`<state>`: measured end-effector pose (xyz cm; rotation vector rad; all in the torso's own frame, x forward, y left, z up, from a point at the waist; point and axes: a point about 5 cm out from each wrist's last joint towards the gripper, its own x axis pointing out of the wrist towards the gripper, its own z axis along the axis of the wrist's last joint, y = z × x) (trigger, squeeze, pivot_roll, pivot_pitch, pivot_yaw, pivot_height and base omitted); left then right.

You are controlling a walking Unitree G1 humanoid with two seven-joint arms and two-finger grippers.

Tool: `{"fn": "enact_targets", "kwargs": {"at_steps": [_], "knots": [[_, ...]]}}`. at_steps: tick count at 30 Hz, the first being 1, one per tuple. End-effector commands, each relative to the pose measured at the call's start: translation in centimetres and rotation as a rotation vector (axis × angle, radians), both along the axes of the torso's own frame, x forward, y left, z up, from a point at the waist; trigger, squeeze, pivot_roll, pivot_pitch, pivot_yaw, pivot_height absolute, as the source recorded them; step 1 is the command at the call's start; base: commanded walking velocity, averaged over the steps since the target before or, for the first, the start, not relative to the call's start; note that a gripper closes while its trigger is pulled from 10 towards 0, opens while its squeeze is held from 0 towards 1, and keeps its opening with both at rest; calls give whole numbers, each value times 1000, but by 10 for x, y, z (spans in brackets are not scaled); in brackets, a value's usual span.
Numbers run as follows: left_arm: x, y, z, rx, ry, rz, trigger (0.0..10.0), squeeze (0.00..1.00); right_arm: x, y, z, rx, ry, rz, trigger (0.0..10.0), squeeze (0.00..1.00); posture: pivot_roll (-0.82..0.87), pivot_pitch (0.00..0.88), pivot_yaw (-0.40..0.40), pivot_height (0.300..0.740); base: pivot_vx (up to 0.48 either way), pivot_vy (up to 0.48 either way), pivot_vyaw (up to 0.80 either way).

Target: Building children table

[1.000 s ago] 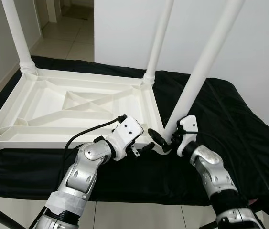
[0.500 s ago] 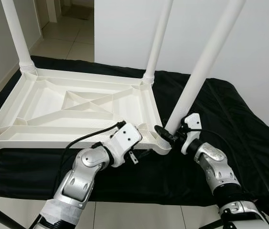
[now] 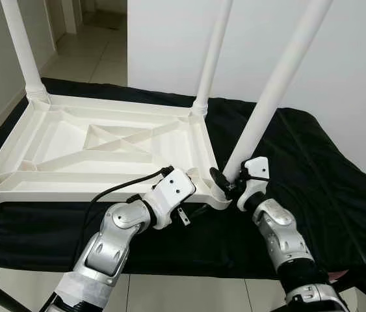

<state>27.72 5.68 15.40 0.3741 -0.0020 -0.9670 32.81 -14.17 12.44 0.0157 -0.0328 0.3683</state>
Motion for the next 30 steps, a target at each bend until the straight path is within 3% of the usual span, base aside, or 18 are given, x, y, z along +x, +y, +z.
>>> {"fn": "enact_targets", "kwargs": {"at_steps": [1, 3, 5, 8, 11, 13, 17, 28, 29, 30], "knots": [[0, -4, -1, 6, 3, -3, 10000, 0, -4, -3, -18, -12, 108, -76, 10000, 0, -11, 0, -110, 740, 0, 0, 0], [0, -4, -1, 7, 3, -3, 10000, 0, -5, 0, -17, -5, 113, -115, 10000, 0, -14, 0, -109, 740, 0, 0, 0], [0, -5, -1, 6, 4, -4, 10000, 0, -7, 5, -14, 25, 133, -254, 10000, 0, -15, 0, -111, 740, 0, 0, 0], [0, -5, -1, 6, 4, -4, 10000, 0, -7, 5, -14, 25, 133, -254, 10000, 0, -15, 0, -111, 740, 0, 0, 0], [0, -5, -1, 3, 5, 3, 10000, 0, -19, 24, -8, 38, 126, -375, 10000, 0, -16, 0, -119, 740, 0, 0, 0], [0, -5, -1, 3, 5, 3, 10000, 0, -19, 24, -8, 38, 126, -375, 10000, 0, -16, 0, -119, 740, 0, 0, 0], [0, -5, -1, -1, 7, 8, 10000, 0, -27, 39, -6, 27, 133, -361, 10000, 0, -12, 0, -122, 740, 0, 0, 0], [-1, -4, -2, 1, 9, 9, 10000, 0, -27, 35, 0, 26, 120, -377, 10000, 0, -14, 0, -123, 740, 0, 0, 0], [-1, -4, -2, 0, 9, 9, 10000, 0, -27, 35, 0, 30, 118, -375, 10000, 329, -13, 0, -124, 740, 0, 0, 0], [-1, -4, -2, 0, 9, 9, 10000, 0, -27, 35, 0, 30, 118, -375, 10000, 329, -13, 0, -124, 740, 0, 0, 0]]}}
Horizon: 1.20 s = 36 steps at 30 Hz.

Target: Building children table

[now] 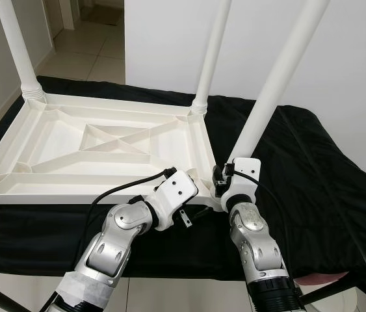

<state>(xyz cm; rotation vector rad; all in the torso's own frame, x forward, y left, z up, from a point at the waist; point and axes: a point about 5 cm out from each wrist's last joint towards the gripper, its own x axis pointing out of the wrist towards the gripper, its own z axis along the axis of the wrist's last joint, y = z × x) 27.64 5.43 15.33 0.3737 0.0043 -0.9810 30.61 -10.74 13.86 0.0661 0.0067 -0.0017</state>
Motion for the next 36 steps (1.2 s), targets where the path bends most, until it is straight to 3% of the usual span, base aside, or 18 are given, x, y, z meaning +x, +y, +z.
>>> {"fn": "enact_targets", "kwargs": {"at_steps": [1, 4, 6, 8, 17, 18, 26, 36], "knots": [[0, -2, 0, -6, 1, 22, 10000, 0, -6, -3, -12, -1, 19, 54, 10000, 1000, -16, 0, -127, 740, 0, 0, 0], [0, -3, 0, -12, 0, 22, 10000, 0, -5, -26, -9, -28, -63, 166, 10000, 1000, -16, 0, -127, 740, 0, 0, 0], [0, -2, 0, -12, 0, 22, 10000, 0, -5, -29, -9, -33, -65, 170, 10000, 1000, -16, 0, -127, 740, 0, 0, 0], [1, -3, 1, -13, -3, 22, 10000, 0, -2, -44, -8, -38, -66, 165, 10000, 1000, -20, 0, -129, 740, 0, 0, 0], [1, -3, 3, -14, -8, 21, 10000, 0, 1, -54, -8, -45, -64, 271, 10000, 988, -16, 0, -125, 740, 0, 0, 0], [1, -3, 3, -13, -7, 19, 10000, 0, 1, -54, -10, -43, -64, 331, 10000, 0, -16, 0, -125, 740, 0, 0, 0], [-2, -6, 3, -12, -5, 0, 10000, 0, 2, -52, -16, -71, -67, 546, 10000, 0, -14, 0, -120, 740, 0, 0, 0], [-4, -10, 3, -15, -1, -15, 10000, 0, 29, -45, -7, -161, -81, 668, 10000, 0, -10, 0, -115, 740, 0, 0, 0]]}}
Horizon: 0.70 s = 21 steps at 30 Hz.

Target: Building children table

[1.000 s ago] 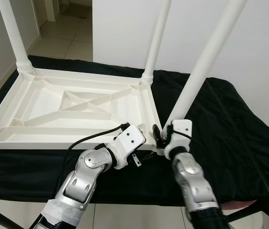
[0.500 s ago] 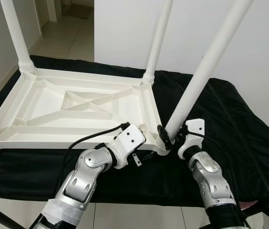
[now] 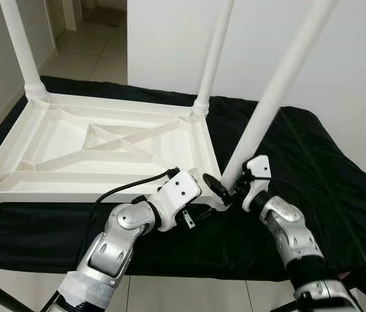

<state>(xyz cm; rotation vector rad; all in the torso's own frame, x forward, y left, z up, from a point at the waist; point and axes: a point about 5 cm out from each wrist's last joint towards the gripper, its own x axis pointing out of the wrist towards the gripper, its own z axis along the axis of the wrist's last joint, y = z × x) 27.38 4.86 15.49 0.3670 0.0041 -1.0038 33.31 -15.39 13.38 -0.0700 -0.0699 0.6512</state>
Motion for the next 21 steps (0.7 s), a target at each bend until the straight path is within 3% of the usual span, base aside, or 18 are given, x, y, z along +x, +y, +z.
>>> {"fn": "enact_targets", "kwargs": {"at_steps": [1, 2, 3, 4, 5, 6, 7, 21], "knots": [[-1, -5, 2, -11, -8, 7, 10000, 0, 2, 1, -2, -33, 7, 15, 10000, 0, -10, 0, -115, 740, 0, 0, 0], [-1, -5, 2, -11, -7, 7, 10000, 0, 4, 1, -2, -38, 8, 19, 10000, 0, -8, 0, -116, 740, 0, 0, 0], [-2, -5, 2, -12, -6, 6, 10000, 0, 5, 1, -3, -45, 12, 28, 5333, 0, -3, 0, -120, 740, 0, 0, 0], [-2, -5, 2, -12, -5, 6, 10000, 0, 6, 1, -3, -49, 13, 38, 5333, 0, -3, 0, -120, 740, 0, 0, 0], [-2, -5, 2, -12, -6, 8, 10000, 0, 6, 0, -5, -52, 23, 49, 1333, 0, 1, 0, -124, 740, 0, 0, 0], [-2, -5, 2, -12, -6, 8, 10000, 0, 6, 0, -6, -54, 30, 55, 1333, 0, 1, 0, -124, 740, 0, 0, 0], [-2, -5, 2, -12, -6, 10, 10000, 0, 5, -1, -9, -57, 43, 61, 0, 0, 4, 0, -128, 740, 0, 0, 0], [-4, -4, 1, -13, -2, 17, 10000, 0, -3, -4, -27, -63, 104, 119, 0, 0, 2, 0, -127, 740, 0, 0, 0]]}}
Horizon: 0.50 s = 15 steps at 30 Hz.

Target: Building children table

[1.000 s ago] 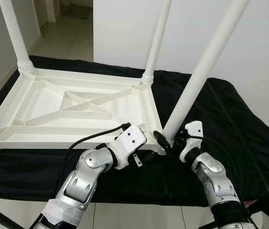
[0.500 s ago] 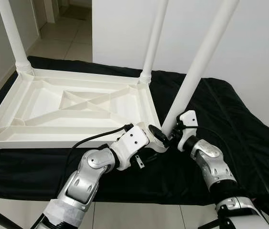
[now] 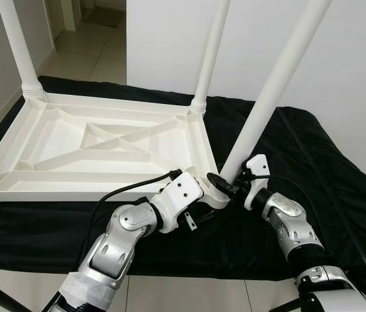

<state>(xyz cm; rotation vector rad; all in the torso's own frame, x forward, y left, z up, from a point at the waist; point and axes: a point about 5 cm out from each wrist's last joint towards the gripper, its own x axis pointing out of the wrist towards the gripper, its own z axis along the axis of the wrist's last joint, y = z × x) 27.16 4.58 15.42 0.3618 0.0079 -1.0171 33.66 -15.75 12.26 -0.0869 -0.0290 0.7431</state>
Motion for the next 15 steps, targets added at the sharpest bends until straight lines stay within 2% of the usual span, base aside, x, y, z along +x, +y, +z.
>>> {"fn": "enact_targets", "kwargs": {"at_steps": [1, 2, 9, 11, 13, 15], "knots": [[-1, -3, 2, -12, -12, 25, 10000, 0, -6, -2, -18, -31, 77, 14, 9373, 0, -4, 0, -127, 740, 0, 0, 0], [0, -3, 2, -10, -15, 21, 10000, 0, -7, -3, -19, -23, 85, 6, 10000, 0, -5, 0, -127, 740, 0, 0, 0], [1, -5, 3, -10, -20, 16, 10000, 0, -7, -5, -21, -12, 109, -67, 10000, 0, -10, 0, -128, 740, 0, 0, 0], [1, -5, 2, -10, -19, 14, 10000, 0, -7, -4, -23, -22, 118, -112, 10000, 0, -11, 0, -128, 740, 0, 0, 0], [0, -6, 2, -12, -17, 11, 10000, 0, -7, -2, -28, -23, 126, -233, 10000, 0, -14, 0, -132, 740, 0, 0, 0], [0, -7, 1, -13, -16, 9, 10000, 0, -8, 0, -29, -12, 125, -275, 10000, 0, -14, 0, -132, 740, 0, 0, 0]]}}
